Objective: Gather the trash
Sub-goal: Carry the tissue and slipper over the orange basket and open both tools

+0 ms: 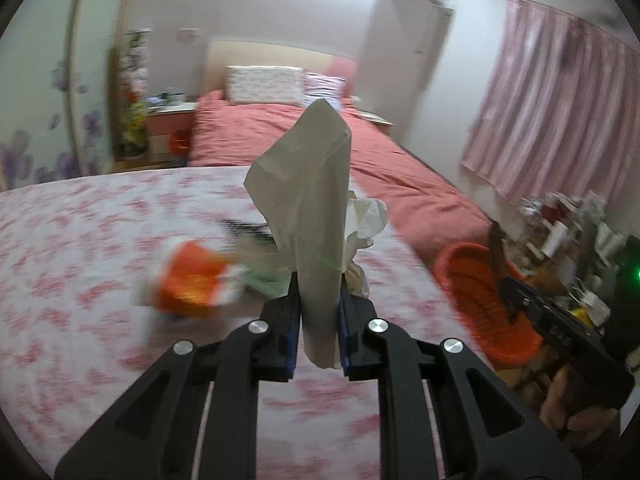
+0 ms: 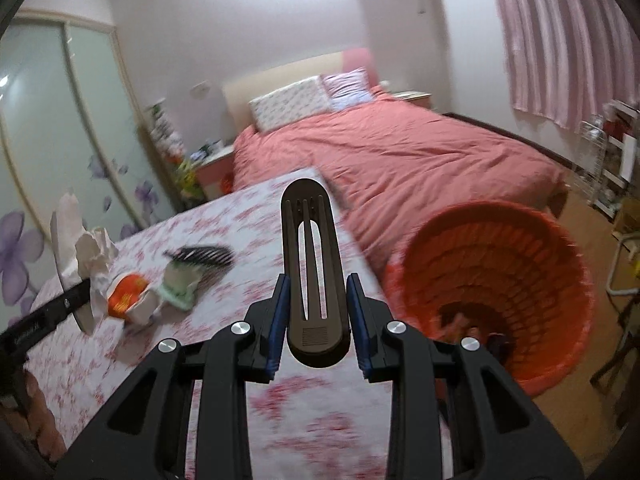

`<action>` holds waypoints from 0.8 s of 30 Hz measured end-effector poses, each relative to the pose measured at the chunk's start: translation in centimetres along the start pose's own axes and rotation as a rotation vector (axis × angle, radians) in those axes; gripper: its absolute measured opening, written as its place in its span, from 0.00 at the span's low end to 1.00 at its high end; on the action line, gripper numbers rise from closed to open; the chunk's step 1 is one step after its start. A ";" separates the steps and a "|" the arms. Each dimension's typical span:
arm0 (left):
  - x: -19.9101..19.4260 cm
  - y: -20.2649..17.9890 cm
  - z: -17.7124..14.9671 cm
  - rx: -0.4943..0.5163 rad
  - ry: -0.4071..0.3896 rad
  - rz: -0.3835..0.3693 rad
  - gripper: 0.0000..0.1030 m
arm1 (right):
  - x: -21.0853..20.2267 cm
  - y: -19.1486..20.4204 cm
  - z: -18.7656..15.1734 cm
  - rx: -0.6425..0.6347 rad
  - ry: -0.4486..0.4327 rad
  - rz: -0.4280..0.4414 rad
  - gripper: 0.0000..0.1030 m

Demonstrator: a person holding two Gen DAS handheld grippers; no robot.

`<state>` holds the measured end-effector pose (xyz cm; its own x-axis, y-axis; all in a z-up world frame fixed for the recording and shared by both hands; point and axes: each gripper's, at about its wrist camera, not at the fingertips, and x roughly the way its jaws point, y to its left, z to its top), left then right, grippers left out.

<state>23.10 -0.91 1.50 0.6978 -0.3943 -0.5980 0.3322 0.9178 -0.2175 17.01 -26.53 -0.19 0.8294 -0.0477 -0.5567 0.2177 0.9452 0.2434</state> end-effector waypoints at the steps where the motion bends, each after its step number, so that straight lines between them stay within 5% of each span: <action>1: 0.5 -1.1 0.1 0.009 0.005 -0.025 0.16 | -0.1 -0.5 0.1 0.009 -0.006 -0.008 0.29; 8: 4.6 -10.3 0.1 0.110 0.056 -0.190 0.16 | -0.6 -6.0 1.0 0.104 -0.053 -0.070 0.29; 19: 11.1 -19.2 -1.1 0.218 0.150 -0.306 0.18 | 2.0 -12.2 1.5 0.247 -0.033 -0.081 0.29; 24: 13.8 -20.2 -1.9 0.230 0.191 -0.273 0.39 | 3.2 -14.0 1.1 0.286 0.004 -0.094 0.35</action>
<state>24.85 -24.83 -3.81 0.4409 -0.5861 -0.6798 0.6370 0.7378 -0.2231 17.18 -40.25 -4.52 0.7969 -0.1292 -0.5901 0.4301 0.8073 0.4041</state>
